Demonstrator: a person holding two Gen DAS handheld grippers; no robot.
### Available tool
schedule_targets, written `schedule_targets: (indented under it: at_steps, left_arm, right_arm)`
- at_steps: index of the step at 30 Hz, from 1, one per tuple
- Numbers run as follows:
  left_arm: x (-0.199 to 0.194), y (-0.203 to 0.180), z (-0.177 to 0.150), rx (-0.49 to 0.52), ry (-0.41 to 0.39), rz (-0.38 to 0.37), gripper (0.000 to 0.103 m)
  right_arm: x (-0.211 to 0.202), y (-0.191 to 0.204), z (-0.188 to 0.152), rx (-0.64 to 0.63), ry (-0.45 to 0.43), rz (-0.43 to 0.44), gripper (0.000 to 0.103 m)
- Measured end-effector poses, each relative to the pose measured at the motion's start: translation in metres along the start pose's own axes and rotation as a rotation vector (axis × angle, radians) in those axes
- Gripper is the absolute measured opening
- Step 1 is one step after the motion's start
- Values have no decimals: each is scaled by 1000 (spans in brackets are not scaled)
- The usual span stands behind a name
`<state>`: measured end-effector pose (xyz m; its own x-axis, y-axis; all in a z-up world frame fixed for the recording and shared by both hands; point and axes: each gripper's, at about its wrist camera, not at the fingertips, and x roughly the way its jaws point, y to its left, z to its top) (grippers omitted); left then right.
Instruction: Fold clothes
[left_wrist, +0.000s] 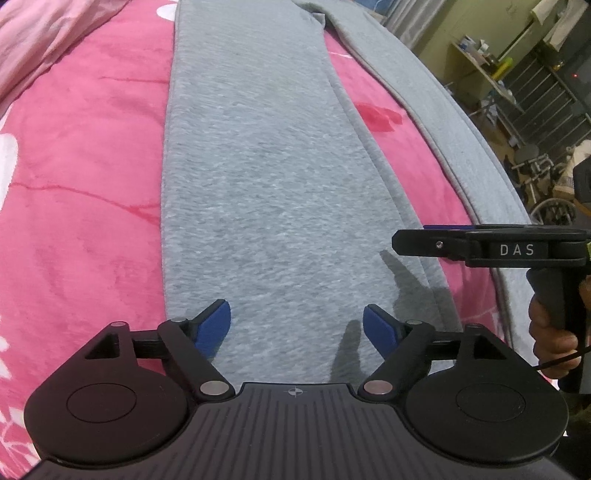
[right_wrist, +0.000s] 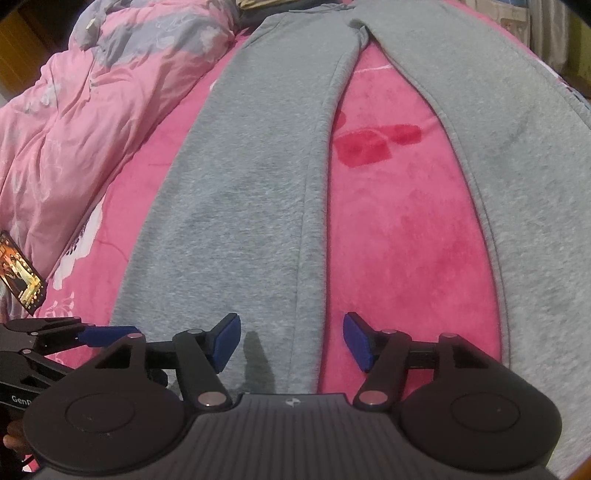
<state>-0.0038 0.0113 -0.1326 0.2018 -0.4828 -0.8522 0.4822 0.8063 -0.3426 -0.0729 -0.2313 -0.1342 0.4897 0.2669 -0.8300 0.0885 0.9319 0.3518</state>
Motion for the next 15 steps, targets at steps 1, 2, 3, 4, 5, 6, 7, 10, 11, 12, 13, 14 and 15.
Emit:
schedule_targets:
  at_steps: [1, 2, 3, 4, 5, 6, 7, 10, 11, 12, 13, 14, 15]
  left_arm:
    - [0, 0, 0, 1, 1, 0, 83]
    - [0, 0, 0, 1, 1, 0, 84]
    - [0, 0, 0, 2, 1, 0, 84]
    - [1, 0, 0, 2, 2, 1, 85]
    - [1, -1, 0, 3, 3, 1, 87]
    - [1, -1, 0, 4, 3, 1, 87]
    - [1, -1, 0, 5, 4, 1, 89]
    - [1, -2, -1, 7, 6, 0, 94]
    - [2, -2, -1, 6, 7, 0, 95]
    - [1, -1, -2, 5, 7, -1, 96]
    - [1, -1, -1, 3, 7, -1, 97]
    - [1, -1, -1, -1, 7, -2, 97]
    - [2, 0, -1, -6, 6, -3, 98]
  right_arm:
    - [0, 0, 0, 2, 0, 3, 67]
    - [0, 0, 0, 2, 1, 5, 68]
    - [0, 0, 0, 2, 1, 7, 69]
    - [0, 0, 0, 1, 2, 9, 70]
    - [0, 0, 1, 2, 2, 12, 71]
    - [0, 0, 0, 5, 1, 15, 72]
    - [0, 0, 0, 10, 0, 19, 73]
    - [0, -1, 0, 18, -1, 29, 77]
    - [0, -1, 0, 19, 0, 30, 77]
    - [0, -1, 0, 21, 0, 32, 78]
    - [0, -1, 0, 22, 0, 33, 78]
    - [0, -1, 0, 23, 0, 34, 79]
    - [0, -1, 0, 24, 0, 35, 80]
